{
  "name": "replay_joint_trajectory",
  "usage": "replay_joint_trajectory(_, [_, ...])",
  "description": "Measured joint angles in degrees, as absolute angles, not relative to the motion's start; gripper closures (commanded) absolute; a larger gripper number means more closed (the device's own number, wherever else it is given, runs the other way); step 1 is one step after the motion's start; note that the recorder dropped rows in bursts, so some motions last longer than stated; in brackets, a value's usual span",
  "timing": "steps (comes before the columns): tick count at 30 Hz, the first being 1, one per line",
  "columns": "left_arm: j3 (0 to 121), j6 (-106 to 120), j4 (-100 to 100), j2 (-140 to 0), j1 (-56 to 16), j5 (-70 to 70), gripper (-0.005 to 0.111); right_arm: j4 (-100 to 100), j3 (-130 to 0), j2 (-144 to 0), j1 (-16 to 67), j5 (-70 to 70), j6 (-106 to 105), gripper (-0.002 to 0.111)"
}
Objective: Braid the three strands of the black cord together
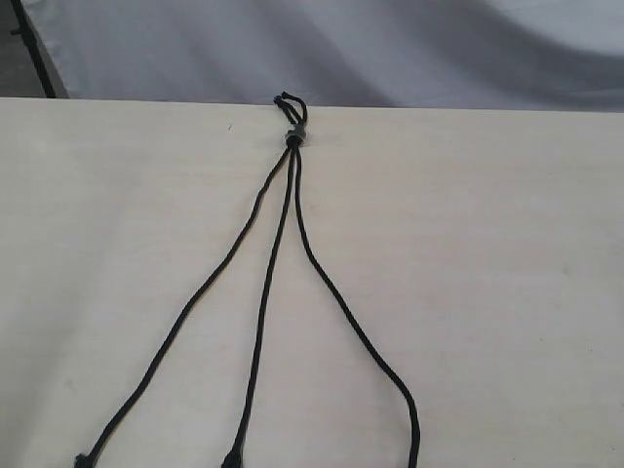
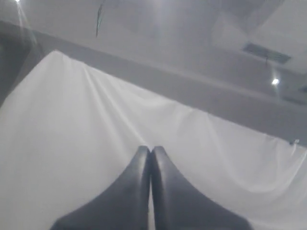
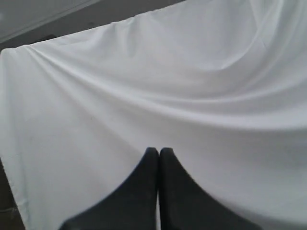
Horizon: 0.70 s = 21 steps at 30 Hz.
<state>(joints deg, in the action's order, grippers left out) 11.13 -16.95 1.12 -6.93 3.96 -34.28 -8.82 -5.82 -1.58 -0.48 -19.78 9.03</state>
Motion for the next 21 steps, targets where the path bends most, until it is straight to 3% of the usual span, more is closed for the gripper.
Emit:
replay_joint_trajectory(6, [25.44,-25.03,11.87,-26.17,3.96,-14.33,0.107,7.55,-19.02,-15.48,-0.48,-7.81,22.38,0.108])
replay_joint_trajectory(11, [30.63,-27.91,17.61,-40.53,3.96,-7.16,0.107,11.44,-25.28,-32.44,2.53,1.52,25.54,0.108])
replay_joint_trajectory(14, [31.13,-28.33,19.55,-51.88,3.96,-6.82,0.107,11.64,-31.71,-50.65,11.43,5.89,24.45,0.108])
replay_joint_trajectory(21, [31.13,-28.44,20.51,-63.35,0.17,3.93,0.107,11.87,-49.09,-83.98,29.42,17.3,23.67,0.108])
